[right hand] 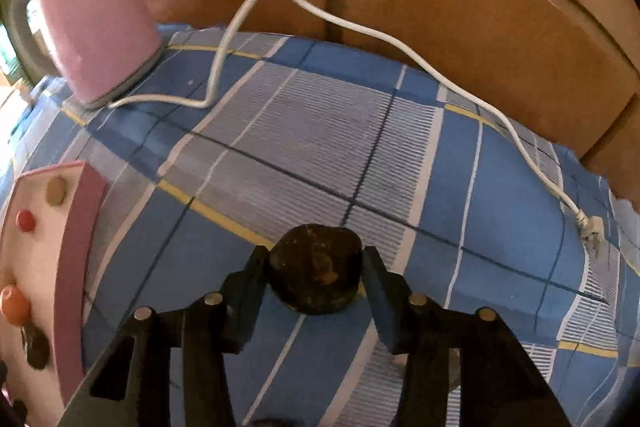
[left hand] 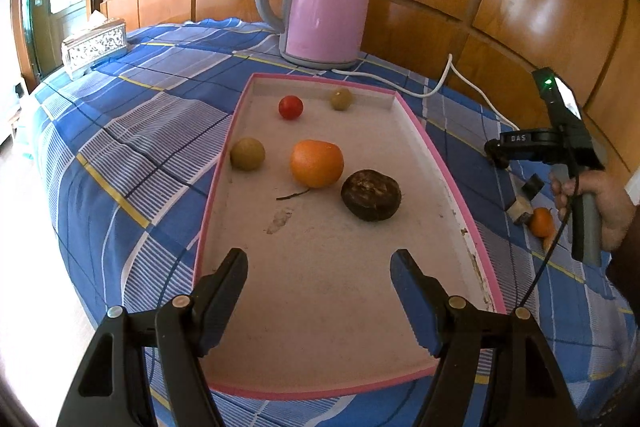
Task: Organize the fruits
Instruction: 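Carry the dark slice into the tray and open the right gripper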
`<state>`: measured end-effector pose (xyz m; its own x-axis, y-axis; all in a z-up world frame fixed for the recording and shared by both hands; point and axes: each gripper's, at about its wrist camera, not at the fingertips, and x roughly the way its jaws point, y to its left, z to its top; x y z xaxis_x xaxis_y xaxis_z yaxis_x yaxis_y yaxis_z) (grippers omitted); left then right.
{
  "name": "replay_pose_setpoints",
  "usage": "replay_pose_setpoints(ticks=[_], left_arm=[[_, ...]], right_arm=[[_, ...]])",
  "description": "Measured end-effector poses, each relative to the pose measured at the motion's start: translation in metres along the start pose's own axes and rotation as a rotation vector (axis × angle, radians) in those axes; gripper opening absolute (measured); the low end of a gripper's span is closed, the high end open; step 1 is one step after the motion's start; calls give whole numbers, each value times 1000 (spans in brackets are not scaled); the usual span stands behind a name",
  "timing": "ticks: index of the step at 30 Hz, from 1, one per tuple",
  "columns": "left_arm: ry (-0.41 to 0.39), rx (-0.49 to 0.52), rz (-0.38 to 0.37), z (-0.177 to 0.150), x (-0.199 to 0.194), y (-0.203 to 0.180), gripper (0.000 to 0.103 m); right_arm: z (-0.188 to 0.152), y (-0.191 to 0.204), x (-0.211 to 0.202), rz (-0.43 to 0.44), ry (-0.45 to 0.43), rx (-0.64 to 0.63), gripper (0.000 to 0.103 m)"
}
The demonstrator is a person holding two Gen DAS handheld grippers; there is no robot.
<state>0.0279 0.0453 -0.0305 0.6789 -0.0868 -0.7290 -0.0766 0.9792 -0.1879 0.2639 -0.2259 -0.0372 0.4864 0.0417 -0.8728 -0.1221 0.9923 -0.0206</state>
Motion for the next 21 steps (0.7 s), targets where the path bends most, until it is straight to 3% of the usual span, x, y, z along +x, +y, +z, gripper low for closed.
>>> replay_pose_setpoints(ticks=[8,16,21], left_arm=[[-13,-11,-10,-1,-9,-2,74],[-30,-50,6,0,-21,7,74],[-36,-84,25,2,-25,16,75]], right_arm=[[-18,16,-46,77,-77,-28,47],[-31,87,-80,241,-124,-134,47],[-33,130,-88,285,-137,-190,47]])
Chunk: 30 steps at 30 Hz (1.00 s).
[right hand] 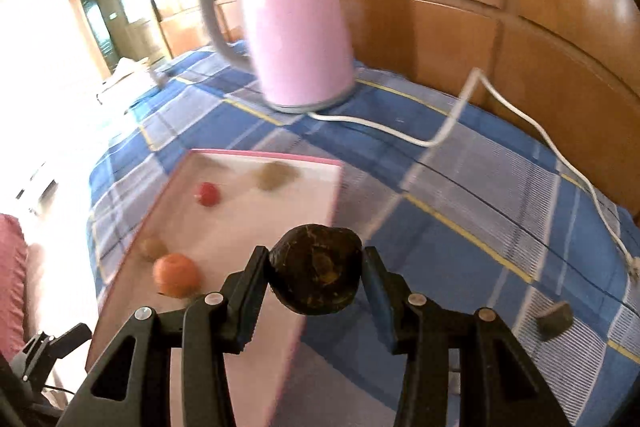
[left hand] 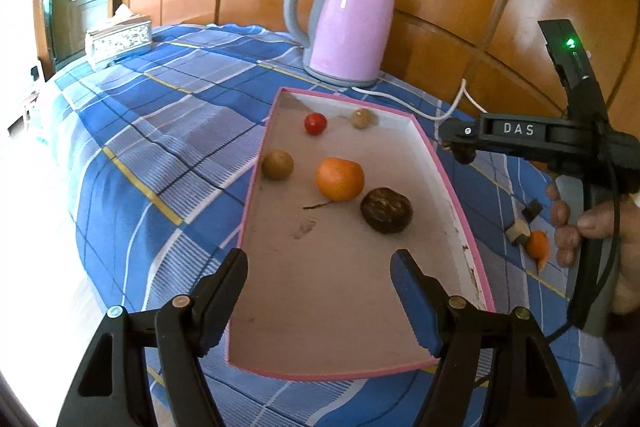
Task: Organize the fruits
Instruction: 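Carry the dark slice into the tray and open the right gripper, then move the left tool toward the pale round slice beside the tray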
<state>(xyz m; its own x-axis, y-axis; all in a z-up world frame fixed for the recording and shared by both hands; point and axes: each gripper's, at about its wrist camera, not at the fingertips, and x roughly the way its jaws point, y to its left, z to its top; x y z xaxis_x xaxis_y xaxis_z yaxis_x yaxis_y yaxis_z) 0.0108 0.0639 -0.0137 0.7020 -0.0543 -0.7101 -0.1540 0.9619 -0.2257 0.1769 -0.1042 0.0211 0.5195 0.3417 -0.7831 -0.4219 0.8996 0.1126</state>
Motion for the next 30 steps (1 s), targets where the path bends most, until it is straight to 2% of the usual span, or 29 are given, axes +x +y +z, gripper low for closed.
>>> replay_pose_setpoints(ticks=[7,13,16,23,30], left_arm=[[-1,-33,32,1,-1,9,75],[13,-39,33,0,3,11,76],[16,-44,31,-1,3,12,76],[15,-38,23,-1,2,10,76],[10,-13,10,-2,-1,2,77]], right_arm=[[3,34,19,37,19,-42,47],[4,48,37,49,57,-57,48],[3,48,33,52,44,-48,52],[-1,41,12,28,-3,-28,52],[-20,28,-18,-48,-66,0,52]])
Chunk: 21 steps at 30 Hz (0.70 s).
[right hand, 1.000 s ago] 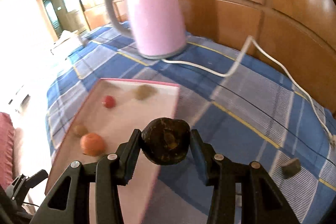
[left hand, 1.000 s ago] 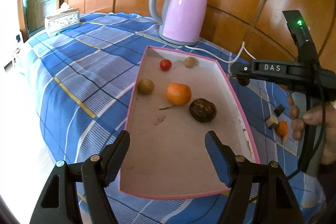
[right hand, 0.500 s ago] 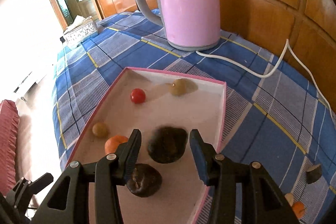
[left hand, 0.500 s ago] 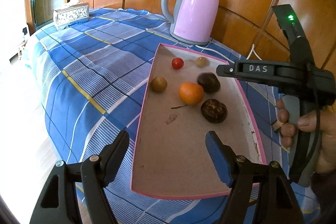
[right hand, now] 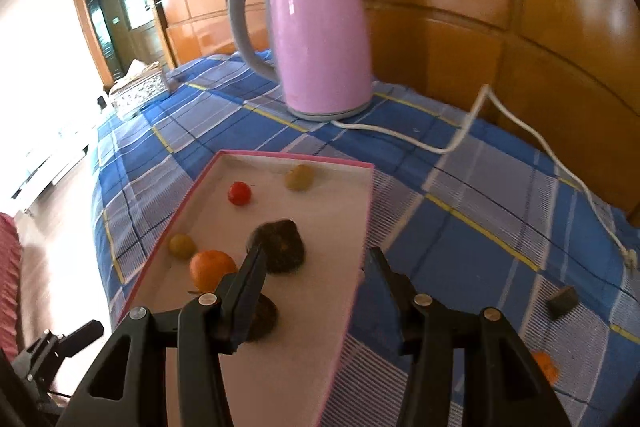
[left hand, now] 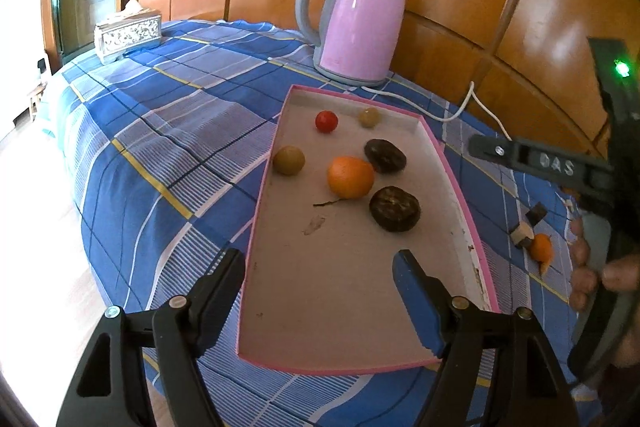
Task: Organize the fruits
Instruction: 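Move the left tool toward the pale round slice beside the tray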
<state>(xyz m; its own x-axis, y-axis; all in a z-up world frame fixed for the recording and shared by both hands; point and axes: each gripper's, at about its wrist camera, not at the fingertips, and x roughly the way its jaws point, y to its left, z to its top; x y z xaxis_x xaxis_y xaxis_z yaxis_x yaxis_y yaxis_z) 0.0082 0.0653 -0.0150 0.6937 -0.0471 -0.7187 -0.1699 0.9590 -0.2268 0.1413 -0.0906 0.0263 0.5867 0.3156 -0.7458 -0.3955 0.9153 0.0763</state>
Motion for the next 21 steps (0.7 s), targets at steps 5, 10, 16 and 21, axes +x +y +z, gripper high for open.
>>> replay_pose_setpoints(ticks=[5,10,16,21], left_arm=[[0,32,-13,-2,-2,-8,77],[1,60,-27,-5,-2,-15,77],[3,88,-40,-9,-3,-22,77],[3,127,-71,-9,-4,-33,77]], right_arm=[[-22,-19,-20,-75,-33,47,52],[-50,-46,-40,-163,-49,116,52],[-87,-90,-65,-282,-57,234,52],[-120,-132,-88,-397,-54,356,52]])
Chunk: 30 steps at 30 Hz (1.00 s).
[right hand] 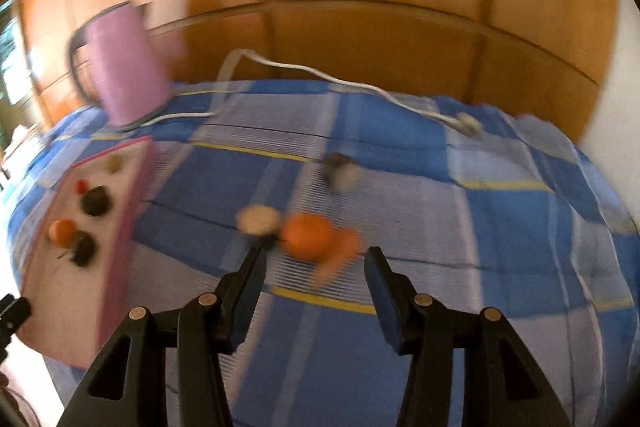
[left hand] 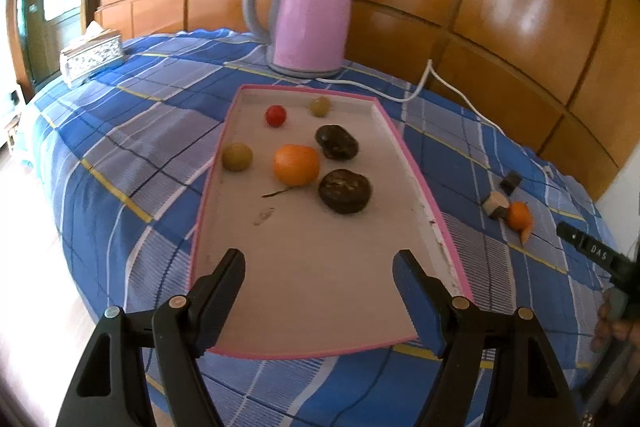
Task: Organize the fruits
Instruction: 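Move the left tool toward the pale round slice beside the tray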
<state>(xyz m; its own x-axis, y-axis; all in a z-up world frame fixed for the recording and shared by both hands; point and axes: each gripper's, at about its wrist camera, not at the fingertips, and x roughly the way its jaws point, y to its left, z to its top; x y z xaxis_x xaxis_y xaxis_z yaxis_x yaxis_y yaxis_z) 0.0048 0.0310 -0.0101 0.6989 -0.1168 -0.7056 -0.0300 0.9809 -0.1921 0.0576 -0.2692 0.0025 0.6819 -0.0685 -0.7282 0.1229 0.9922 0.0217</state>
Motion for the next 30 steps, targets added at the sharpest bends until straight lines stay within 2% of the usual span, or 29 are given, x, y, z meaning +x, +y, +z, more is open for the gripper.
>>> replay_pose_setpoints(ticks=[6,12,19,24,30], left_arm=[[10,95,-72,10,2,-29,77],[20,205,-142,22,9,-69,76],[98,345,-227,35,39,-117,65],[179,401,-244,42,74,-146,63],[279,511,-267,52,121,-182,45]], right_arm=[[-19,-58,-2,-176,17,114,52],[-46,-101,3,-278,61,212,52],[-63,-117,11,-291,95,252,52],[-70,-120,13,-295,70,254,62],[-74,-122,12,-303,45,266,69]])
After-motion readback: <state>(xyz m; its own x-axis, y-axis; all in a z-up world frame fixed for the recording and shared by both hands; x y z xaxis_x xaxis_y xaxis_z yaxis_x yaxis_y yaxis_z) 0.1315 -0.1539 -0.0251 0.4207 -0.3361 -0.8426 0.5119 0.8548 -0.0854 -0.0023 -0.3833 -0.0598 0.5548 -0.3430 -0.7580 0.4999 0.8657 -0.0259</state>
